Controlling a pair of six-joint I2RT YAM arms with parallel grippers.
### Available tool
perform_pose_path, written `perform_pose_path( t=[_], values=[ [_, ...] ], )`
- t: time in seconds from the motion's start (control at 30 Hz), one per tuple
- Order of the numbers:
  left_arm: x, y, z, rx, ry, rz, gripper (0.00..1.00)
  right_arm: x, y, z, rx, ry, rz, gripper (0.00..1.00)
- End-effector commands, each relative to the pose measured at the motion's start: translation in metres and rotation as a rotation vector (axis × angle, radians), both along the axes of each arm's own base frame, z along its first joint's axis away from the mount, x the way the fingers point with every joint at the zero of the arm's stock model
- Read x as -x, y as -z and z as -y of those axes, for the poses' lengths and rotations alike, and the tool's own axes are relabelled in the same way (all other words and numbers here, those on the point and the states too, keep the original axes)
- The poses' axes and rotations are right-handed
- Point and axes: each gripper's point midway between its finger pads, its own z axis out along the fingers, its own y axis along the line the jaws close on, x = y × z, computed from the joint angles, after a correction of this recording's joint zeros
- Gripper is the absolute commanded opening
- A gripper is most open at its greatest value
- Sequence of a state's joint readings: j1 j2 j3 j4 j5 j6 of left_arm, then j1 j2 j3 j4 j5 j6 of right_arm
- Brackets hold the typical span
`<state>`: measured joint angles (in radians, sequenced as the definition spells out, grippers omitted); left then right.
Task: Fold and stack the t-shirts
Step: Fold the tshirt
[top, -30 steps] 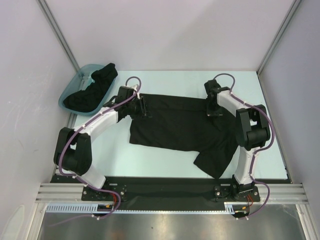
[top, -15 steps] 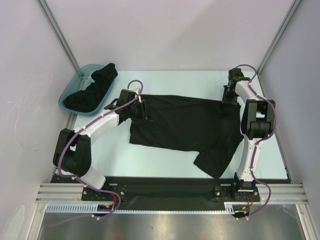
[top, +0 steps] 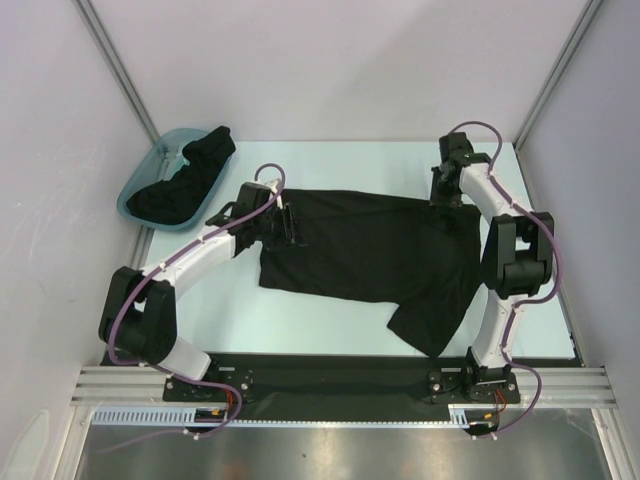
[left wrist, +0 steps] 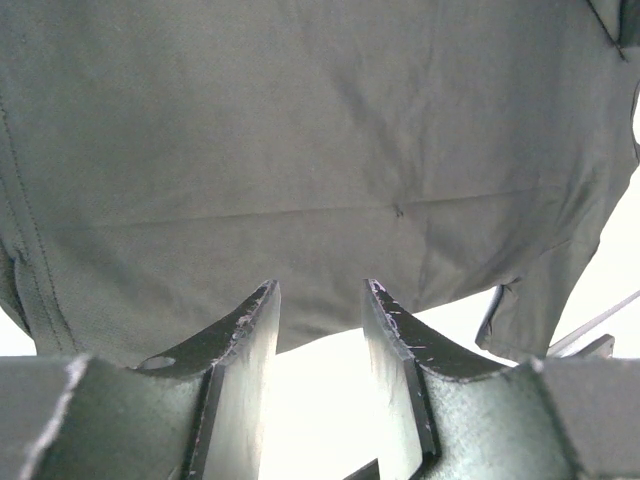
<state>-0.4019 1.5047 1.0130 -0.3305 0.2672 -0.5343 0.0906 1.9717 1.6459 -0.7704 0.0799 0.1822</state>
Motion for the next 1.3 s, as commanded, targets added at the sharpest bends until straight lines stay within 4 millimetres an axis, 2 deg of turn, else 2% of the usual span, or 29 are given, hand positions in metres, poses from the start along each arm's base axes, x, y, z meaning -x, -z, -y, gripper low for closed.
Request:
perform_pose_path(
  t=[0.0,0.1,0.3,0.5,0.8,0.97,1.0,1.1,1.27],
  values=[
    [0.001,-0.02,0.006,0.034,0.014,0.05,0.44,0.0,0.016,-0.009,-0.018,-0.008,-0.02,0.25],
    [0.002,-0.019,0.005,0.021,0.016,0.049,0.45,-0.008,0.024,-0.018,-0.008,-0.027,-0.008,0.27],
    [0.005,-0.019,0.005,0.02,0.023,0.045,0.45,-0.026,0.031,-0.014,0.03,0.002,0.011,0.31],
    [0.004,-0.018,0.005,0.013,0.03,0.048,0.45,-0.027,0.043,-0.007,0.069,0.016,-0.015,0.31],
    [0.002,-0.017,0.007,0.019,0.04,0.043,0.46,-0.037,0.048,-0.006,0.077,0.019,0.007,0.3],
    [0.002,-0.017,0.007,0.014,0.049,0.041,0.47,-0.039,0.051,-0.006,0.077,0.025,0.001,0.22],
    [0.002,-0.016,0.008,0.016,0.05,0.038,0.47,-0.039,0.051,-0.006,0.078,0.025,0.002,0.15],
    [0.002,-0.018,0.009,0.019,0.052,0.042,0.47,-0.039,0.046,-0.007,0.071,0.031,0.006,0.0],
    [0.003,-0.018,0.008,0.019,0.053,0.042,0.47,-0.027,0.036,-0.009,0.056,0.033,-0.02,0.0]
  ],
)
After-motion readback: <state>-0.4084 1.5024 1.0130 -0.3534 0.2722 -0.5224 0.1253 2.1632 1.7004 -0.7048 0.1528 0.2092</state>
